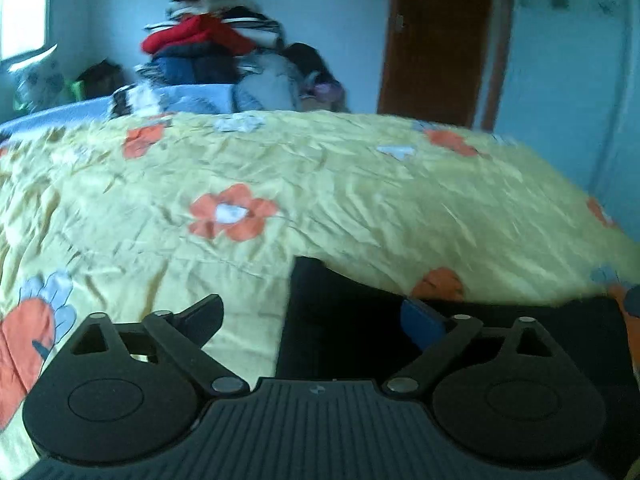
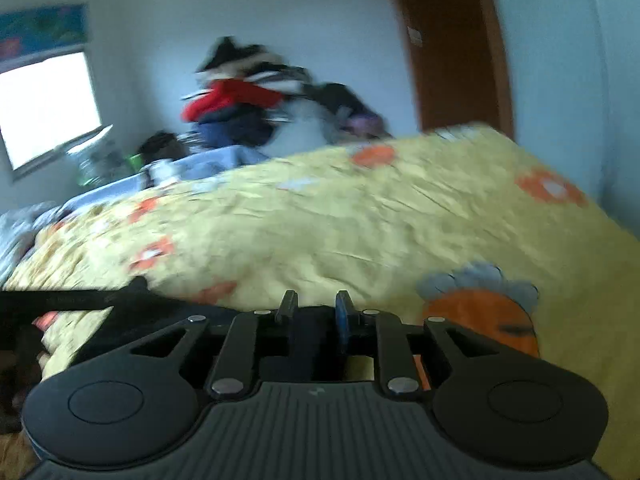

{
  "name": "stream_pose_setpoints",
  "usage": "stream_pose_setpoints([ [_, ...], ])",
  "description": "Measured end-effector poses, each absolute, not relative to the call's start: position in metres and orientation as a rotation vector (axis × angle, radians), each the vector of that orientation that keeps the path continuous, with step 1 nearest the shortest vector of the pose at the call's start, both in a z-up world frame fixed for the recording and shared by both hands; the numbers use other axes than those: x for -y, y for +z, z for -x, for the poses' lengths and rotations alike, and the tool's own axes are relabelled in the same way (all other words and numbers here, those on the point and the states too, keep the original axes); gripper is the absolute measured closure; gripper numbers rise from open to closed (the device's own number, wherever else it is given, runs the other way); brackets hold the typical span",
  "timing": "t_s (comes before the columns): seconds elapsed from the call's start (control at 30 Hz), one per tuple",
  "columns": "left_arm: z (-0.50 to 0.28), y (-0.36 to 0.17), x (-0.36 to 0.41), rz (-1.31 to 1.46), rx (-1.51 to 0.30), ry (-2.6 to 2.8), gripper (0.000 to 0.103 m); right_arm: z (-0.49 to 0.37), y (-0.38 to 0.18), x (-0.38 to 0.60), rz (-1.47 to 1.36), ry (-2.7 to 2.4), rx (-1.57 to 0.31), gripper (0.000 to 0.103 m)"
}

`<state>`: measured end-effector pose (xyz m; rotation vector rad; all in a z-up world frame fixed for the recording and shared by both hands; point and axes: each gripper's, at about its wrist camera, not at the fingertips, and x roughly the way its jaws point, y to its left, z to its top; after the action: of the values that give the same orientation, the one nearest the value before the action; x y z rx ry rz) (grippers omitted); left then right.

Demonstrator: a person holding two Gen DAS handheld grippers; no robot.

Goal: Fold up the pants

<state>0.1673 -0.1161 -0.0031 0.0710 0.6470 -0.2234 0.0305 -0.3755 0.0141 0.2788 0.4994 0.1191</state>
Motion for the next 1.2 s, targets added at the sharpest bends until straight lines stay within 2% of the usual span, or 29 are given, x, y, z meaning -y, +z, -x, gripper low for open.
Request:
stream_pose_setpoints([
  [0.1, -0.171, -0.022, 0.137, -0.216, -0.697, -0.238, 0.005, -0.03, 0.012, 0.345, -0.215, 0.296, -0.567, 0.083],
  [0.2, -0.161, -0.019, 0.132, -0.207, -0.669, -0.234, 0.007, -0.032, -0.007, 0.321, -0.037, 0.284, -0.652, 0.084],
  [0.4, -0.117, -0.005, 0.106, -0.171, -0.644, -0.318, 0.005, -0.005, 0.006, 0.324, -0.079, 0.287, -0.602, 0.083],
  [0.53, -0.092, -0.031, 0.103, -0.243, -0.658, -0.36, 0.003, 0.005, -0.01, 0.311, -0.001, 0.311, -0.627, 0.084],
  [0.67, -0.076, -0.04, 0.087, -0.173, -0.595, -0.355, 0.0, 0.008, -0.015, 0.318, -0.089, 0.3, -0.603, 0.084],
  [0.87, -0.091, -0.041, 0.058, 0.039, -0.686, -0.402, 0.0, 0.023, -0.02, 0.305, 0.005, 0.276, -0.532, 0.083],
  [0.93, -0.101, -0.038, 0.05, 0.09, -0.713, -0.433, 0.001, 0.022, -0.014, 0.312, -0.055, 0.278, -0.539, 0.083],
  [0.97, -0.106, -0.036, 0.047, 0.11, -0.726, -0.455, 0.001, 0.02, -0.009, 0.323, -0.13, 0.281, -0.54, 0.078],
  [1.03, -0.12, -0.037, 0.04, 0.163, -0.763, -0.514, 0.001, 0.015, -0.003, 0.347, -0.259, 0.245, -0.552, 0.049],
  [1.07, -0.126, -0.036, 0.038, 0.183, -0.772, -0.542, 0.001, 0.01, -0.002, 0.361, -0.318, 0.219, -0.573, 0.025],
  [1.1, -0.132, -0.037, 0.036, 0.201, -0.788, -0.571, 0.001, 0.005, -0.003, 0.375, -0.37, 0.207, -0.598, 0.021],
  [1.2, -0.147, -0.037, 0.032, 0.239, -0.824, -0.661, 0.001, -0.007, -0.01, 0.407, -0.508, 0.308, -0.655, 0.021],
])
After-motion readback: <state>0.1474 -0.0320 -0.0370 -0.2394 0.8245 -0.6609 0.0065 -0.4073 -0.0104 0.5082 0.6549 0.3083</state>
